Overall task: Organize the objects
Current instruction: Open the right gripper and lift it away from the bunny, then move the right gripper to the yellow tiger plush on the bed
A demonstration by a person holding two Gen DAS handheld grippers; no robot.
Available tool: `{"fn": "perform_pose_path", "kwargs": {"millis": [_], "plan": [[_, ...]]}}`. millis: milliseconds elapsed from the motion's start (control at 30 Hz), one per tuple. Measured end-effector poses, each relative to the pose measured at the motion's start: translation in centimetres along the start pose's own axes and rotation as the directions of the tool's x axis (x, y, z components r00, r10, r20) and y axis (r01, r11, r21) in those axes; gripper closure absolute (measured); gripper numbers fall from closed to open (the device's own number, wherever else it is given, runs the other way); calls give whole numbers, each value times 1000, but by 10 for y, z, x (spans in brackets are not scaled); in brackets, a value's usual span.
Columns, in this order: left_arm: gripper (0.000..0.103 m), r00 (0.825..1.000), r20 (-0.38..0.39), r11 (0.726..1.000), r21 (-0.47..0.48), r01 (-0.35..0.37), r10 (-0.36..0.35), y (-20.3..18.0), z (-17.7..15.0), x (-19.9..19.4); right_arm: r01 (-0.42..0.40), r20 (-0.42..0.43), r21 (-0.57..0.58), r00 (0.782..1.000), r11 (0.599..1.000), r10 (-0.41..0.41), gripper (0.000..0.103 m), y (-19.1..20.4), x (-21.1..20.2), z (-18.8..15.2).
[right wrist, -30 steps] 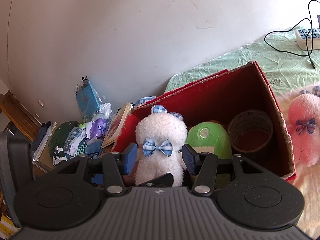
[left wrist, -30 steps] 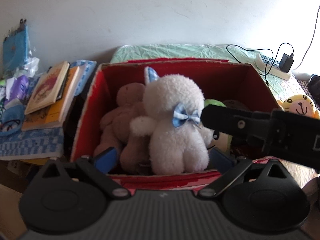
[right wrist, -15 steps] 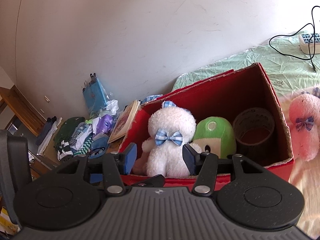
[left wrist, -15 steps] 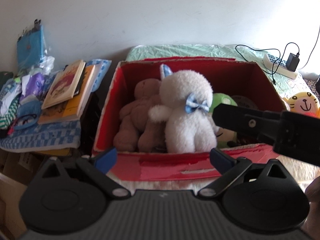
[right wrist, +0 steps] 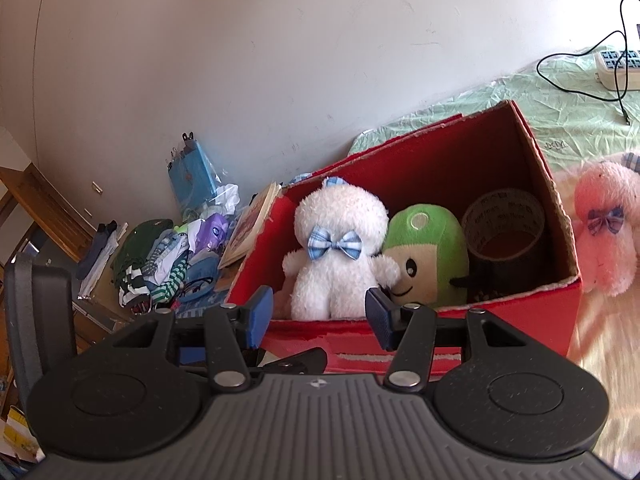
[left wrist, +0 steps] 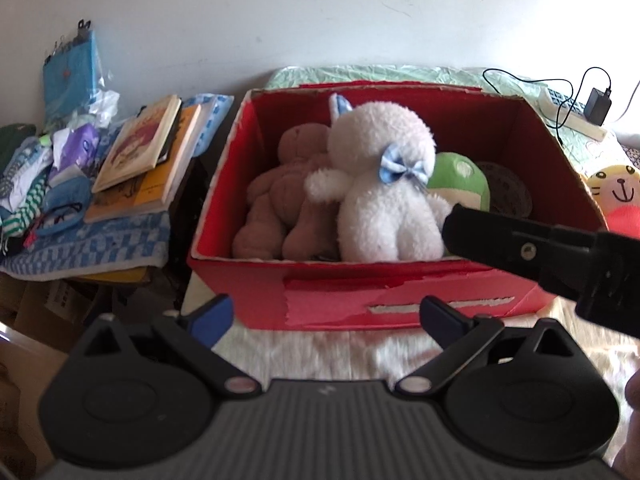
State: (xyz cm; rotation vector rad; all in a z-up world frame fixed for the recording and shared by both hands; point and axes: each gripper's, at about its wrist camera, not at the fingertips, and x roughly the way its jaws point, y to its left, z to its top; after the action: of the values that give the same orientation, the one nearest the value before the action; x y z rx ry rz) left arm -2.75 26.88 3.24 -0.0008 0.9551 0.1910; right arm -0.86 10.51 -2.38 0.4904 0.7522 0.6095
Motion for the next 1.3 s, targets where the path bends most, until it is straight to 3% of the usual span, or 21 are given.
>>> {"fn": "perform_pose_path", "kwargs": {"millis": [733, 1300], "plan": [[3, 997, -61, 998, 36, -45, 47, -27, -13, 9, -2, -49, 16, 999, 1000, 2, 47, -25, -15, -11], [3, 991, -104, 994, 85, -72, 81, -87, -22, 11, 28, -101, 72, 995, 997, -20, 47, -77, -38, -11]]}}
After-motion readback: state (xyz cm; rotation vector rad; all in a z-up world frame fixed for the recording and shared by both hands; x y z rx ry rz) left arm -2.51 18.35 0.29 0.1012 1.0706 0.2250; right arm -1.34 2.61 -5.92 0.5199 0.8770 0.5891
